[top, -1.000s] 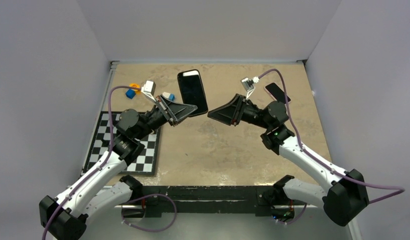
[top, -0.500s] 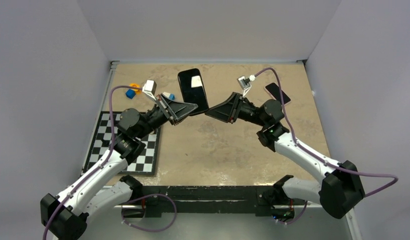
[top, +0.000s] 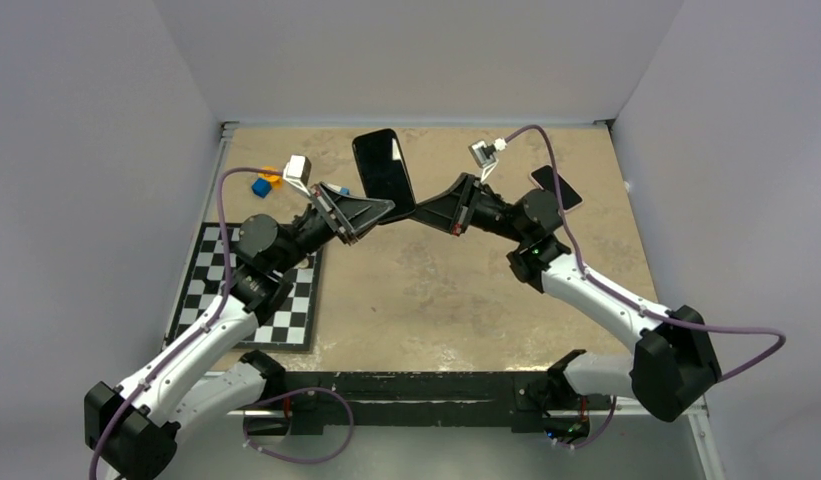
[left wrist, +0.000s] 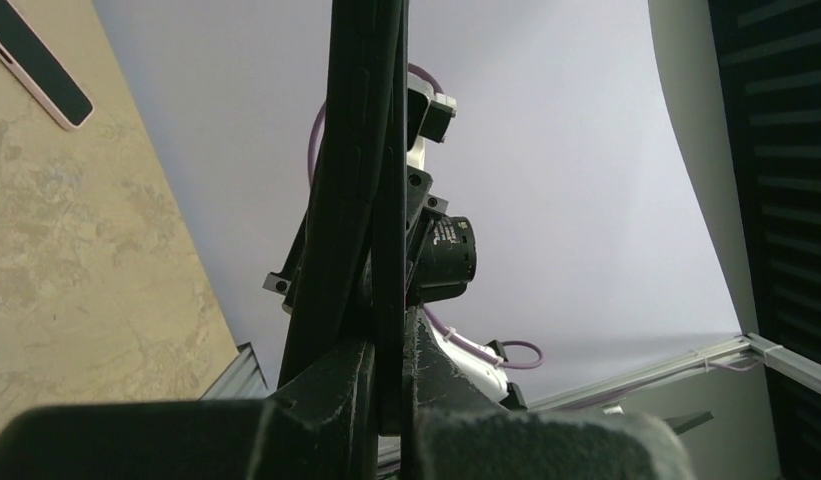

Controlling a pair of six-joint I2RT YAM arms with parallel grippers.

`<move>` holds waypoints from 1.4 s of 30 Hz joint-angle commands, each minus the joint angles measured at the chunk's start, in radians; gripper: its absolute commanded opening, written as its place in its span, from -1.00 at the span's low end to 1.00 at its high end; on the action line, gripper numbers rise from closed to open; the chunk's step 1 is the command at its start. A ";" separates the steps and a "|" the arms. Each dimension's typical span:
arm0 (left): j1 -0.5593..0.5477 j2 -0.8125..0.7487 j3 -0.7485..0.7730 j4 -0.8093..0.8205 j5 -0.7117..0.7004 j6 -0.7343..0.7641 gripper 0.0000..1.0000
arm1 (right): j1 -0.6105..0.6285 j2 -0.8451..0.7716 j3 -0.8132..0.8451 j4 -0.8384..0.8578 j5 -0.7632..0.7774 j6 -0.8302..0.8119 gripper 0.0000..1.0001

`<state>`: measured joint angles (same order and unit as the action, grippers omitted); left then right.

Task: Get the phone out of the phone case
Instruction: Remove the phone case from the phone, then place the phone at the center of the board.

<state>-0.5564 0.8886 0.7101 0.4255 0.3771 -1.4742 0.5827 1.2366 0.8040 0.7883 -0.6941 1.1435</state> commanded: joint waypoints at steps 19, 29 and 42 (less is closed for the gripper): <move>0.048 0.055 0.096 -0.322 0.041 0.448 -1.00 | -0.259 0.121 0.225 -0.931 0.797 -0.667 -1.00; 0.172 0.753 0.747 -0.767 -0.001 0.885 -1.00 | -0.367 0.128 0.173 -0.858 0.558 -0.762 -1.00; 0.246 1.416 1.425 -0.939 0.120 0.762 -1.00 | -0.476 0.215 0.260 -0.842 0.369 -0.761 -1.00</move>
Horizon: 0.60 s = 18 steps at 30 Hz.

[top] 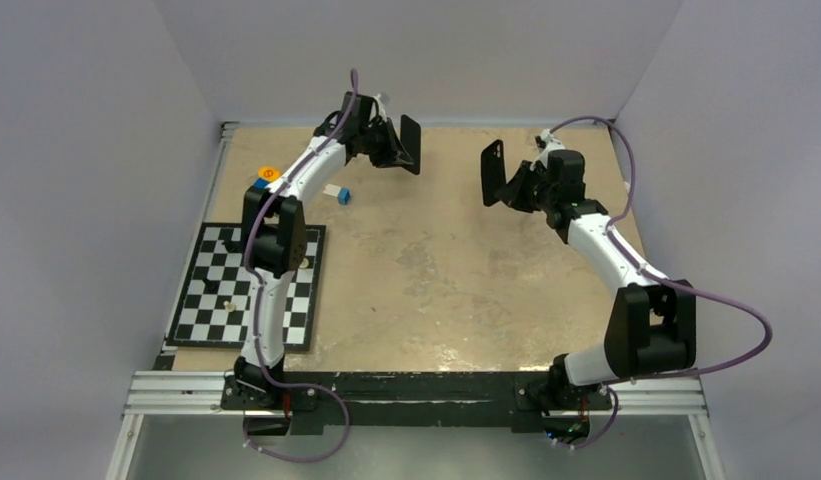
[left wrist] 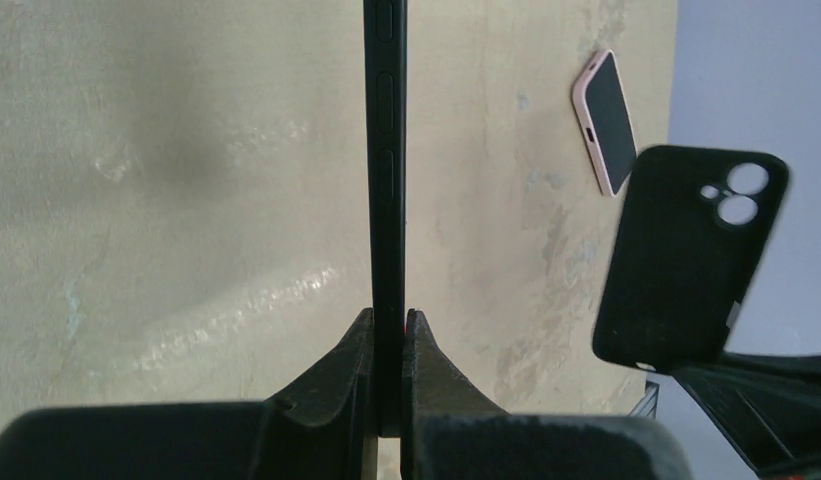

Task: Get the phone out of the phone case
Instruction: Place the phone at the center of the board.

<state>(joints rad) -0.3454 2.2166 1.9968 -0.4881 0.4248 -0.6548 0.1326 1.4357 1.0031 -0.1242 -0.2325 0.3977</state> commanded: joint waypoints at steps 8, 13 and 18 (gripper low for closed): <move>0.065 0.310 0.340 -0.049 0.154 -0.093 -1.00 | -0.040 0.099 0.113 0.084 -0.149 -0.015 -1.00; 0.075 0.352 0.343 -0.060 0.140 -0.080 -1.00 | -0.040 0.112 0.105 0.105 -0.160 -0.014 -1.00; 0.086 0.385 0.347 -0.080 0.125 -0.072 -0.96 | -0.039 0.140 0.115 0.114 -0.186 -0.005 -1.00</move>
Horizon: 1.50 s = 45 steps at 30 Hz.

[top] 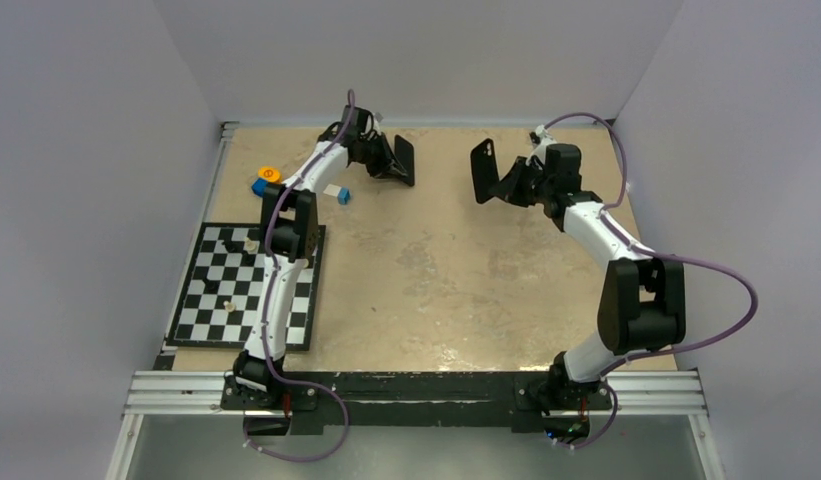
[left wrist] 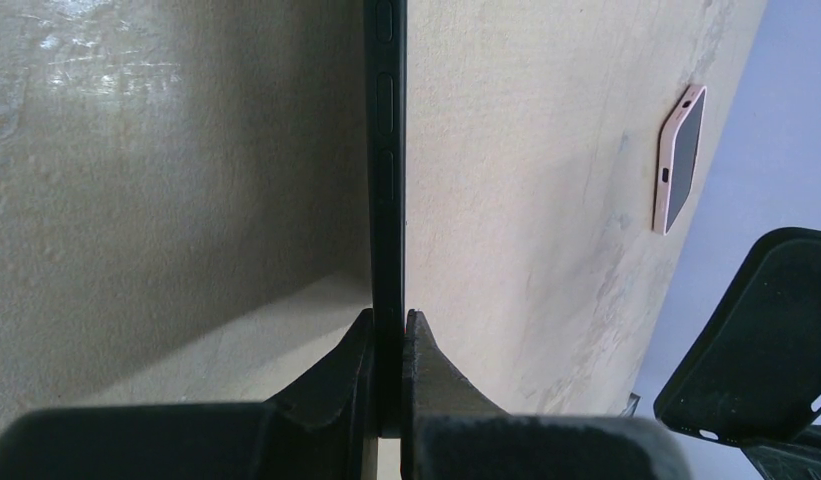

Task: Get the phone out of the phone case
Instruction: Place the phone at the center of the board, then place the phone case at the center of the board.

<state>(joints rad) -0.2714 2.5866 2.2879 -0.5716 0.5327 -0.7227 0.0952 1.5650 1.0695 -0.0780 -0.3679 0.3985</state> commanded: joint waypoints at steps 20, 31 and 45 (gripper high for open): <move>0.041 0.023 0.038 -0.016 -0.001 0.026 -0.33 | -0.002 0.091 0.120 0.061 -0.058 0.018 -1.00; 0.050 -0.002 0.047 -0.071 -0.069 0.096 0.18 | -0.003 0.139 0.161 0.048 -0.062 0.031 -1.00; 0.059 -0.394 -0.181 -0.141 -0.204 0.244 0.54 | -0.003 0.283 0.326 -0.086 -0.093 -0.033 -1.00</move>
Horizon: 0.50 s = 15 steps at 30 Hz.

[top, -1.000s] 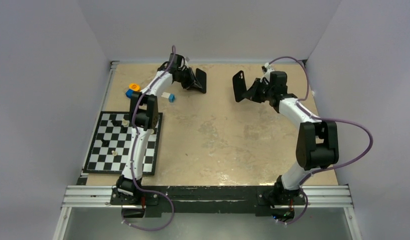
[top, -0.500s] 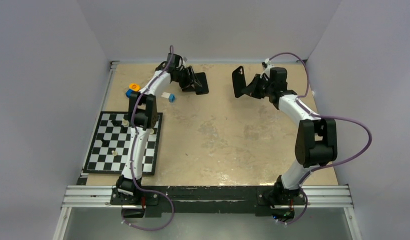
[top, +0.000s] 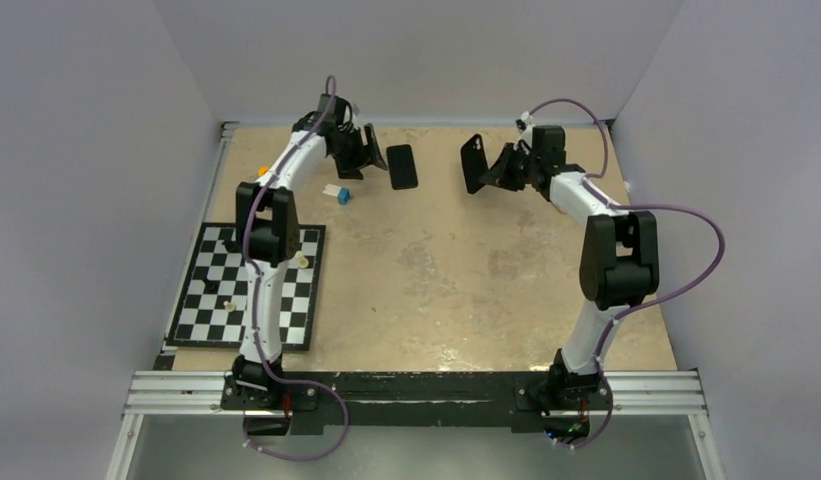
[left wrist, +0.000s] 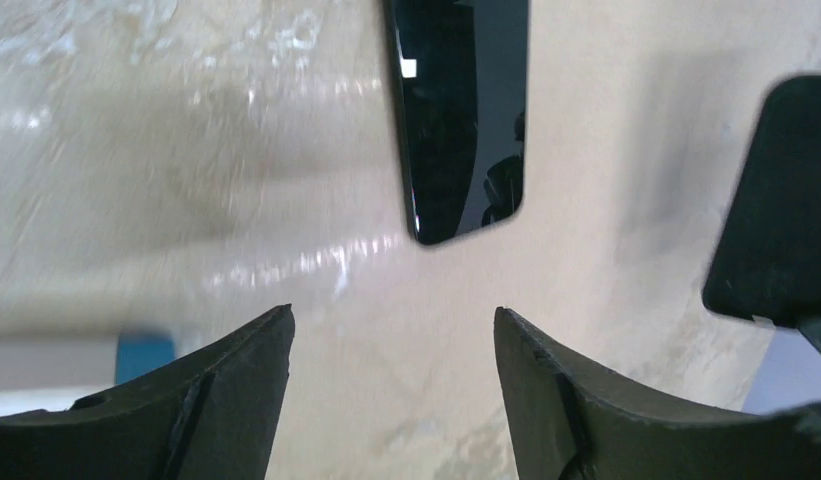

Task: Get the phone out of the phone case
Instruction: Place the phone case at the center of the board.

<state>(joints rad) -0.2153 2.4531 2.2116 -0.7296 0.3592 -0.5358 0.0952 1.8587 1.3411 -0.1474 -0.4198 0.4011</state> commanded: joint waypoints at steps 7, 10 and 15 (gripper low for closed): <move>-0.061 -0.628 -0.505 0.118 0.067 0.085 0.70 | -0.010 0.039 0.074 -0.018 -0.052 -0.035 -1.00; -0.087 -0.779 -0.617 0.141 0.083 0.099 0.71 | -0.010 0.060 0.070 -0.010 -0.079 -0.032 -1.00; -0.109 -0.963 -0.740 0.191 0.097 0.143 0.73 | -0.009 0.063 0.017 0.015 -0.086 -0.032 -1.00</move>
<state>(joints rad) -0.3225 1.6070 1.5528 -0.6125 0.4385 -0.4580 0.0895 1.9442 1.3750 -0.1719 -0.4679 0.3840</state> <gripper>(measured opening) 0.859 0.092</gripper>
